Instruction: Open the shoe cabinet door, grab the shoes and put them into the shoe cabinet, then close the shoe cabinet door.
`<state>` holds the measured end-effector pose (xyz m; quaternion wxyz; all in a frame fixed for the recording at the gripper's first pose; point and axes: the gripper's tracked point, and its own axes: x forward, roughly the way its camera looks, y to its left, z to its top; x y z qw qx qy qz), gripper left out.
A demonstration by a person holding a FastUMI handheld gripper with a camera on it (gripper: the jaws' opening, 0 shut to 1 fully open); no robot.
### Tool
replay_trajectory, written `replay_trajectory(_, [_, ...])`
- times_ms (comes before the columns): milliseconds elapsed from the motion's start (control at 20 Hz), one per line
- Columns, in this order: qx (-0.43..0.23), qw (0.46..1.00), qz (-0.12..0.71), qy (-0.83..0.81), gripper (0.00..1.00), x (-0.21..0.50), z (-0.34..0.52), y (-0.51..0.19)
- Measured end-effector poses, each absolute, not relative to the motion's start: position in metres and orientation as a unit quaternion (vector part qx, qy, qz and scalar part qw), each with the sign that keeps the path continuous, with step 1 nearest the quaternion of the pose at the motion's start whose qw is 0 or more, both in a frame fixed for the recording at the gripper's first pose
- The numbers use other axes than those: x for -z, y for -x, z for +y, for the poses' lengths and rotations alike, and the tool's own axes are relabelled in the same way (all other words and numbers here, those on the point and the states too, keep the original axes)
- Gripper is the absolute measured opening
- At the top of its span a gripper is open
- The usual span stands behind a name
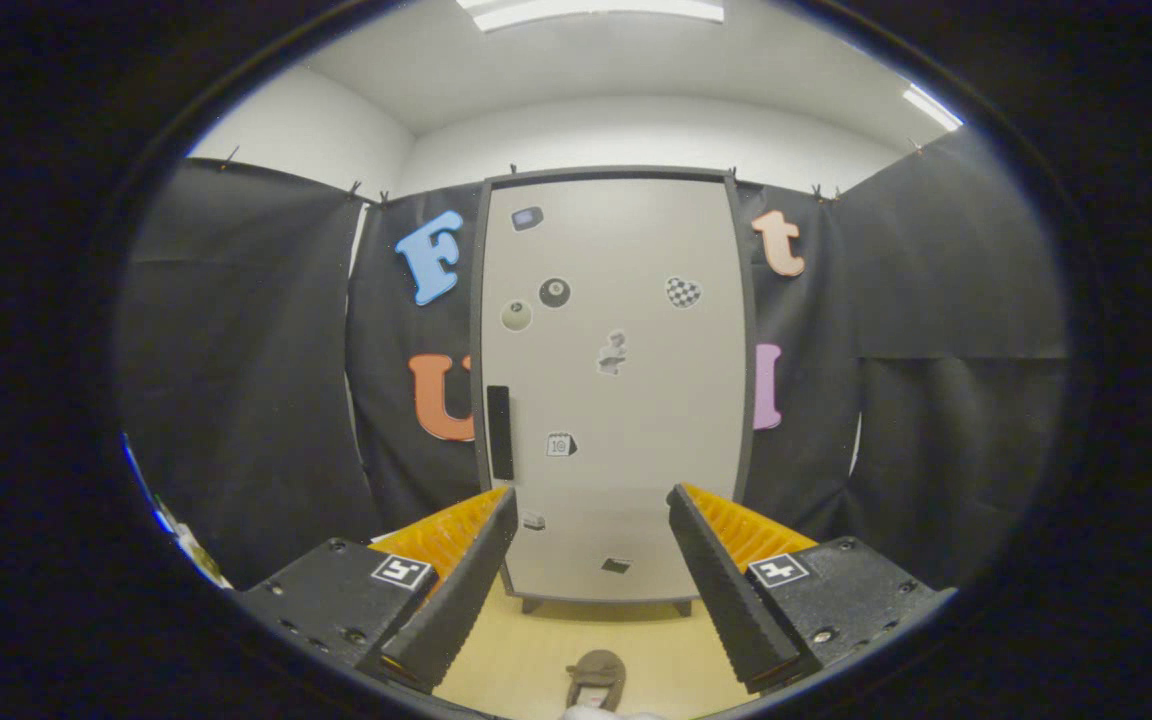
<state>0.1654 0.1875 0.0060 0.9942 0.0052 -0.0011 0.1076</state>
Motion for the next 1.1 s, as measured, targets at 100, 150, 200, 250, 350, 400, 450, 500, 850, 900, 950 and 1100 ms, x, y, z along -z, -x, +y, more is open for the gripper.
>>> replay_trajectory(100, [-0.123,0.992,0.008,-0.022,1.0,-0.003,0.216,-0.197])
replay_trajectory(150, [-0.13,0.991,0.012,-0.025,1.0,-0.002,0.229,-0.212])
replay_trajectory(200, [-0.133,0.991,0.012,-0.022,1.0,-0.002,0.241,-0.228])
replay_trajectory(250, [-0.131,0.991,0.011,-0.017,1.0,-0.003,0.25,-0.245])
replay_trajectory(350, [-0.132,0.991,0.006,-0.012,1.0,-0.004,0.27,-0.276])
replay_trajectory(400, [-0.133,0.991,0.007,-0.014,1.0,-0.004,0.28,-0.29])
replay_trajectory(450, [-0.135,0.991,0.008,-0.018,1.0,-0.005,0.29,-0.303])
replay_trajectory(500, [-0.136,0.991,0.009,-0.019,1.0,-0.005,0.299,-0.315])
replay_trajectory(850, [-0.109,0.993,0.044,-0.018,0.91,0.011,0.324,-0.37])
replay_trajectory(900, [-0.102,0.994,0.045,-0.019,0.88,0.012,0.323,-0.374])
replay_trajectory(950, [-0.098,0.994,0.05,-0.019,0.8,0.015,0.324,-0.378])
replay_trajectory(1100, [-0.097,0.993,0.07,-0.018,0.66,0.028,0.33,-0.387])
